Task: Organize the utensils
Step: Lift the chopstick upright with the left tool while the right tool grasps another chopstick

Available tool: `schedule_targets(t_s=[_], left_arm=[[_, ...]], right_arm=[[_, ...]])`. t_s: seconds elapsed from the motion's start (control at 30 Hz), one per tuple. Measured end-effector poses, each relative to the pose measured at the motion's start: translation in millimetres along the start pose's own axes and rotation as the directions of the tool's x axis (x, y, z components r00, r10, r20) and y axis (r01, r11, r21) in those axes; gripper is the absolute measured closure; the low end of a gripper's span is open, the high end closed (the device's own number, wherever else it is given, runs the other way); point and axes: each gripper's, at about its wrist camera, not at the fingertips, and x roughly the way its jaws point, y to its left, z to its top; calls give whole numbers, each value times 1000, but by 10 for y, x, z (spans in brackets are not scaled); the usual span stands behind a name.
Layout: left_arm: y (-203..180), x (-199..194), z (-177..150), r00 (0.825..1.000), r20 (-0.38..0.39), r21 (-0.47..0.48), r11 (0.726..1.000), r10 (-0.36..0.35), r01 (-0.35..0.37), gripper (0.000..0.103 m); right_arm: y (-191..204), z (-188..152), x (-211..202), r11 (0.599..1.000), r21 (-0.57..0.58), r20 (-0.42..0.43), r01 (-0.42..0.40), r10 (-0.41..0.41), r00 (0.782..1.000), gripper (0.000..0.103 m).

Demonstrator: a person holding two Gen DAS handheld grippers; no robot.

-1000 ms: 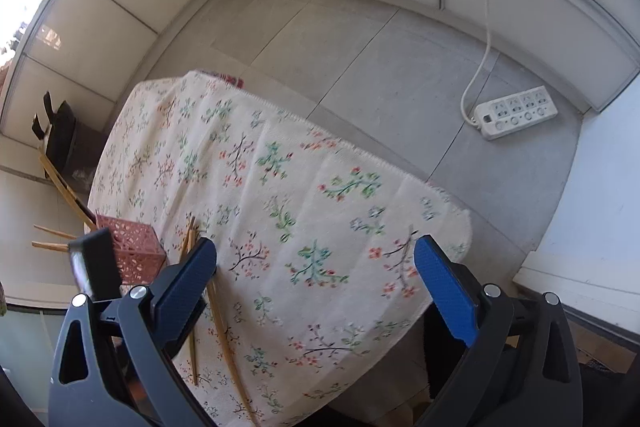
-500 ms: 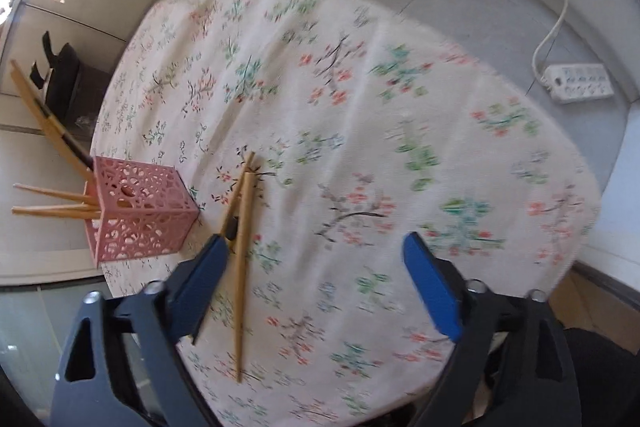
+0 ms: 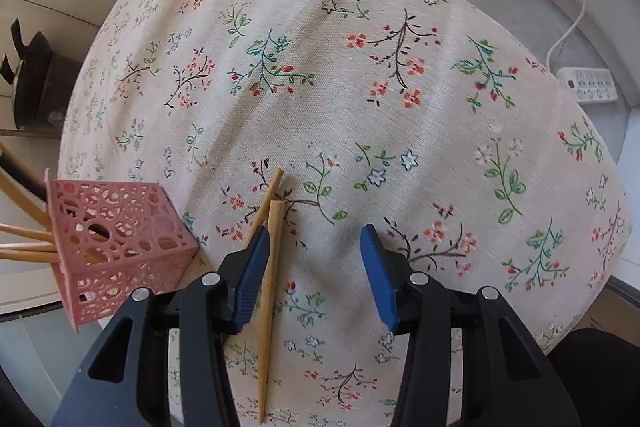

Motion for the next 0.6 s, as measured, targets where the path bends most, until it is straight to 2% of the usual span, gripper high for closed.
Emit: schedule_targets(t_s=[0.2, 0.23, 0.3, 0.37, 0.47, 0.6], left_arm=[[-11, -44, -12, 1000, 15, 7, 1000, -15, 15, 96], [0, -56, -15, 1000, 17, 4, 1000, -17, 17, 96], [20, -93, -18, 999, 27, -1, 1000, -23, 23, 96], [56, -149, -23, 999, 42, -12, 1000, -28, 29, 96], [114, -216, -30, 998, 59, -37, 999, -34, 37, 96], [144, -229, -32, 998, 64, -59, 998, -20, 24, 96]], right_arm=[[223, 2, 50, 994, -58, 26, 88, -87, 996, 56], [242, -2, 56, 993, -61, 29, 96, -94, 995, 58], [213, -7, 41, 991, -64, 43, 122, -119, 992, 71], [143, -19, 25, 991, -68, 50, 113, -110, 993, 87], [-105, -17, -41, 998, -56, 43, 30, -28, 999, 92], [-382, -64, -139, 999, -42, 74, 17, -13, 997, 96]])
